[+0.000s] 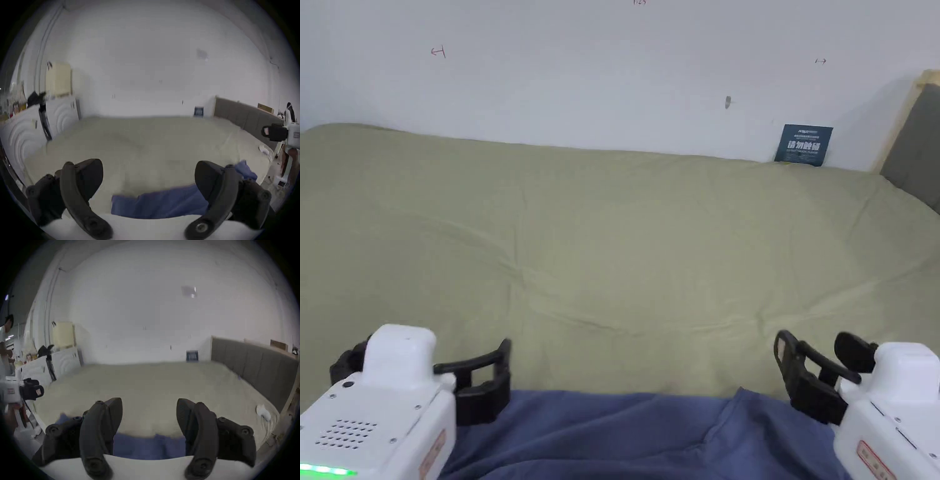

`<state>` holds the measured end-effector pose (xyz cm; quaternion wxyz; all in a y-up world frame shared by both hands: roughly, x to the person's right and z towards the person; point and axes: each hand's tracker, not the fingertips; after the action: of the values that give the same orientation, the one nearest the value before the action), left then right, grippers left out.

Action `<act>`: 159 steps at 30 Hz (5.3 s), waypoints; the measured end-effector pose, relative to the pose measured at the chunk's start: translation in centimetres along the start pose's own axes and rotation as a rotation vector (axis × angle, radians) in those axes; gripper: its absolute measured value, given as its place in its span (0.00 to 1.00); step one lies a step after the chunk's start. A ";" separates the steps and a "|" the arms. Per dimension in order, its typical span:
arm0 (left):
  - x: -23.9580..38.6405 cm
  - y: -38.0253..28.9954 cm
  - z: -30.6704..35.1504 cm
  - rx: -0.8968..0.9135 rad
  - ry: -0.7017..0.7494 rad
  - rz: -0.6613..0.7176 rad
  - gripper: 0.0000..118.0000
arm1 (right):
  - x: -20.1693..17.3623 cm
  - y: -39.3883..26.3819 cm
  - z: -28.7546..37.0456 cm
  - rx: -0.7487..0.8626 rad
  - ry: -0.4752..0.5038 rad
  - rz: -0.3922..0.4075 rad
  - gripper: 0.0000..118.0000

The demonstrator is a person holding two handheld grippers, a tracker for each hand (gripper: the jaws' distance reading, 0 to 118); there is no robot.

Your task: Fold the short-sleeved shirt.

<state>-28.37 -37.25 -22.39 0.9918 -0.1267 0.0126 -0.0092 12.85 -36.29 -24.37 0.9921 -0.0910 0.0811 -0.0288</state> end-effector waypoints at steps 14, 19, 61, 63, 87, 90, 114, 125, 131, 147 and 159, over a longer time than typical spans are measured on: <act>-11.8 -4.7 -2.8 -0.400 -0.030 0.271 0.14 | -4.0 -1.4 -0.5 -0.065 -0.043 0.098 0.01; -18.8 -11.0 -4.8 -0.591 -0.180 0.434 1.00 | -4.9 -2.9 -0.7 -0.140 -0.024 0.064 0.01; 16.0 -8.7 -12.9 -0.680 -0.151 -0.188 0.05 | -2.6 -4.8 1.5 -0.190 0.061 -0.056 0.02; 16.9 -11.0 -13.8 -0.693 -0.126 -0.184 0.10 | -1.6 -4.8 2.0 -0.193 0.054 -0.060 0.02; 17.8 -12.7 -13.4 -0.796 -0.461 0.211 0.02 | 1.7 -5.9 2.9 -0.233 0.044 -0.153 0.02; 16.3 -12.1 -13.0 -0.785 -0.423 0.246 0.02 | 1.6 -5.9 2.8 -0.241 0.039 -0.151 0.02; -2.1 -20.4 -17.3 -0.847 -0.629 1.140 0.09 | -4.4 -5.6 0.5 -0.311 0.082 -0.103 0.02; -10.5 -11.9 -12.2 -0.739 -0.167 0.817 0.09 | -3.9 -4.8 0.8 -0.288 0.074 -0.114 0.02; -0.9 -4.6 -10.1 -0.629 -0.120 0.411 0.10 | -3.4 -5.5 1.2 -0.289 0.103 -0.122 0.02; 25.5 -10.5 -11.1 -0.669 -0.206 -0.247 0.58 | 1.3 -5.6 3.9 -0.292 0.071 -0.087 0.02; 13.5 -5.7 -10.1 -0.622 -0.263 0.246 0.10 | 2.4 -6.8 2.0 -0.397 0.059 -0.171 0.02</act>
<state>-15.21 -45.56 -31.03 0.8928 -0.4199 -0.0976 0.1306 15.24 -42.76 -21.56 0.9459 -0.2902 0.1061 -0.0989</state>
